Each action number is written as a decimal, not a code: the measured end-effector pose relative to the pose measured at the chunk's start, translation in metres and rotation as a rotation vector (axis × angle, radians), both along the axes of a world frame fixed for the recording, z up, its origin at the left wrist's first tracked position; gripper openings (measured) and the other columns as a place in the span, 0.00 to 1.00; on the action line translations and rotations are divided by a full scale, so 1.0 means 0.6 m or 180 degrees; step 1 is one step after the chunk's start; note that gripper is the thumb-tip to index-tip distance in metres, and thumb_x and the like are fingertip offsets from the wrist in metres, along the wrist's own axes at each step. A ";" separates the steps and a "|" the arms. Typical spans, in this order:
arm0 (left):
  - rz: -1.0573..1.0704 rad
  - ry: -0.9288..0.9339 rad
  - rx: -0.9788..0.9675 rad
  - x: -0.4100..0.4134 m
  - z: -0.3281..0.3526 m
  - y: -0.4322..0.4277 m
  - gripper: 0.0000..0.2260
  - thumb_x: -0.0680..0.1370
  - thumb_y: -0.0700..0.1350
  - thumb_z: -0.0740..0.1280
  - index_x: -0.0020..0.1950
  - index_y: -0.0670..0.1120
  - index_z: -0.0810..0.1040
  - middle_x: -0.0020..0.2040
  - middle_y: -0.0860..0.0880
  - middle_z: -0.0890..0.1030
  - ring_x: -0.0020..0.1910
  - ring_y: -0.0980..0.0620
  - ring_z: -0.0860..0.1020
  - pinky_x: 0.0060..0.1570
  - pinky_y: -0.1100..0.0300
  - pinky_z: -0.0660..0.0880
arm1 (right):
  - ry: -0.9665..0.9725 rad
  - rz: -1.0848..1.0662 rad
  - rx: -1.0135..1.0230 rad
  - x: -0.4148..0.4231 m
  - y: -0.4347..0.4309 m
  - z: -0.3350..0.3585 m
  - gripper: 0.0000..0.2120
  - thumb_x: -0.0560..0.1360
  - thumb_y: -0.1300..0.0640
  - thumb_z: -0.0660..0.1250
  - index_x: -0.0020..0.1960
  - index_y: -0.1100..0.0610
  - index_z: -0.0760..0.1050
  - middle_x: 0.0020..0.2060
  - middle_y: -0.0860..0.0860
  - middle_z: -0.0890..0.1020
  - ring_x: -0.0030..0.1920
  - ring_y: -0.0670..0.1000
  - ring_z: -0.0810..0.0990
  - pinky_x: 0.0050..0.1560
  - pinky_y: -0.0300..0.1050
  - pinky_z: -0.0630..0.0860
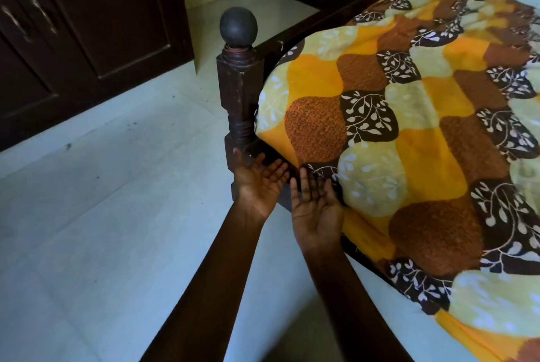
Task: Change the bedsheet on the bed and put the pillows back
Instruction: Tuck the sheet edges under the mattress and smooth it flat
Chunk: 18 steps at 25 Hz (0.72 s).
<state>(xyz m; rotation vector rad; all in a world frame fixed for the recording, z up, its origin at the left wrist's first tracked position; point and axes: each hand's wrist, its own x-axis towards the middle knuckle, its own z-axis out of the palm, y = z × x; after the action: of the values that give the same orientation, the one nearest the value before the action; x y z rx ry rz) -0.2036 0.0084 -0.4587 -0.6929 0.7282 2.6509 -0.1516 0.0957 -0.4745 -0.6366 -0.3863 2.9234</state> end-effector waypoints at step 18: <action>-0.1153 -0.0047 -0.0151 0.193 0.024 0.202 0.21 0.80 0.57 0.53 0.53 0.41 0.73 0.50 0.41 0.77 0.48 0.44 0.77 0.48 0.50 0.75 | -0.1573 -0.0852 0.0737 0.255 0.204 -0.050 0.20 0.78 0.57 0.62 0.68 0.61 0.67 0.58 0.54 0.78 0.51 0.46 0.79 0.47 0.39 0.76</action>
<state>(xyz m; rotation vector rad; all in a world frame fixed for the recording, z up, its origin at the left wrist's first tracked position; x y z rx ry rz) -0.0878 0.1297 -0.4442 -0.5335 0.8276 2.3039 0.0013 0.2182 -0.5048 -1.2604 -0.6205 2.3989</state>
